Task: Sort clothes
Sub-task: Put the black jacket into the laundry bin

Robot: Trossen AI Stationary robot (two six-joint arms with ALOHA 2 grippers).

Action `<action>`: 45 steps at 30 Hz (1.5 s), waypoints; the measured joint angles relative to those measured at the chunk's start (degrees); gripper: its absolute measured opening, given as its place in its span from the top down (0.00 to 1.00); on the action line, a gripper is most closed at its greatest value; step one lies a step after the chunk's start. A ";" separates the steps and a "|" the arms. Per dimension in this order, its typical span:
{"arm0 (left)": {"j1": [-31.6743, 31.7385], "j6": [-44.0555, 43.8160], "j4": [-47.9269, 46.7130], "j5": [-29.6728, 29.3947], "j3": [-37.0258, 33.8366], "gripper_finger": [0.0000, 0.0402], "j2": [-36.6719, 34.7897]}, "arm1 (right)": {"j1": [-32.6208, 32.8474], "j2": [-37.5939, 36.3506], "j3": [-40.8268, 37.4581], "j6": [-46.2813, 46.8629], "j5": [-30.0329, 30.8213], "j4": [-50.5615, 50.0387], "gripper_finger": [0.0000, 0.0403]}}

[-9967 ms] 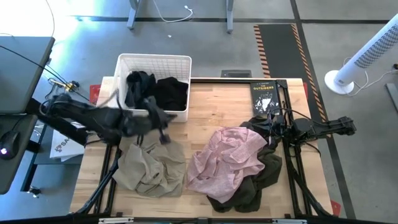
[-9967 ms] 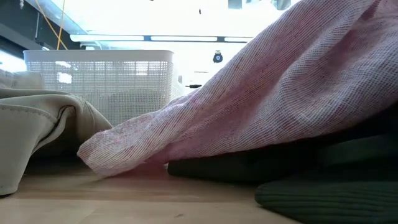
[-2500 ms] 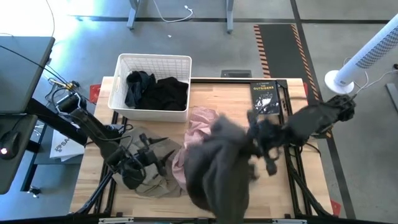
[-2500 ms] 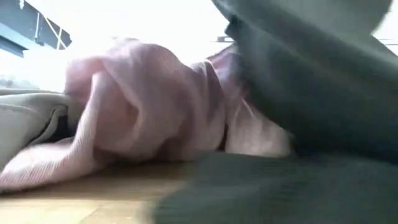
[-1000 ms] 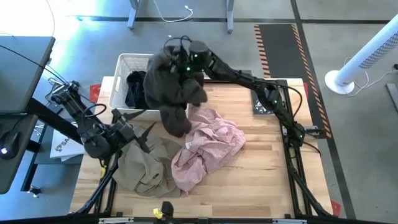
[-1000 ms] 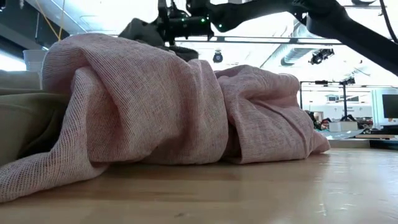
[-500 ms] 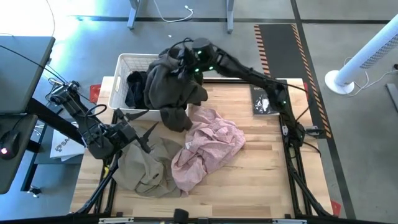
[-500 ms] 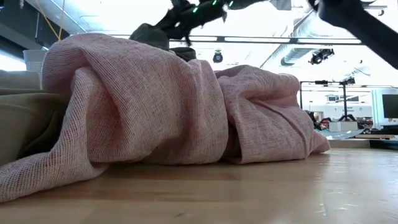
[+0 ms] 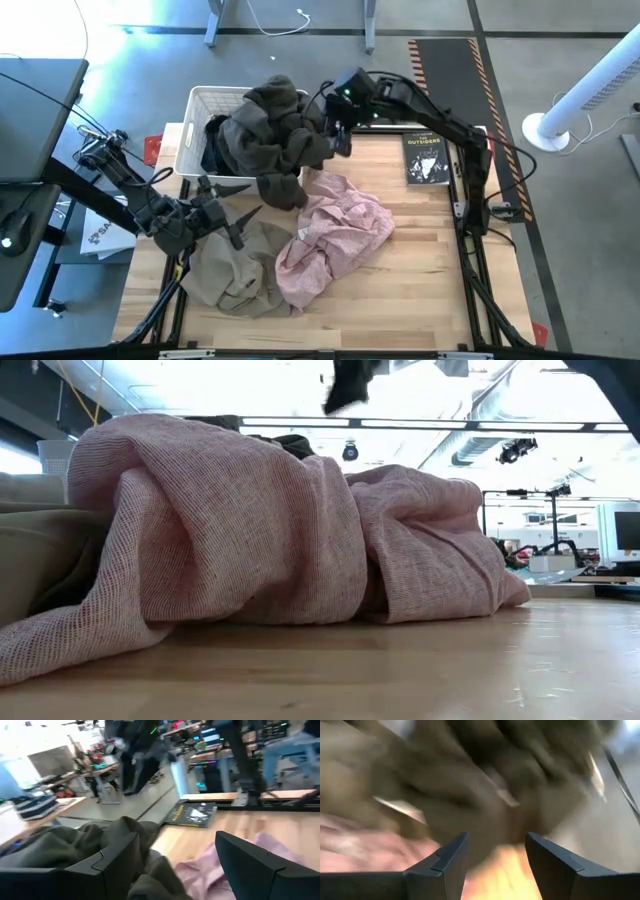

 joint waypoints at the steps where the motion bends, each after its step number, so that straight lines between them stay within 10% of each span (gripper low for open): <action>1: -0.28 -0.53 -0.04 0.67 0.00 0.35 -0.12 | -1.68 0.05 -1.80 0.15 1.96 -0.72 0.52; 10: -1.41 -1.24 -0.36 7.11 0.00 0.35 -0.16 | -18.55 0.30 -27.07 8.72 2.10 31.08 0.52; 18: 0.01 0.78 -0.41 7.57 0.00 0.35 -0.16 | -18.80 0.30 -41.58 16.31 -13.98 55.31 0.52; 35: 1.56 3.65 0.26 7.53 0.00 0.35 -0.16 | -7.35 0.27 -41.68 15.55 -48.38 48.76 0.52; 45: 1.56 4.12 0.31 7.50 0.04 0.35 -0.16 | 0.85 0.30 -27.05 16.55 -44.29 52.81 0.52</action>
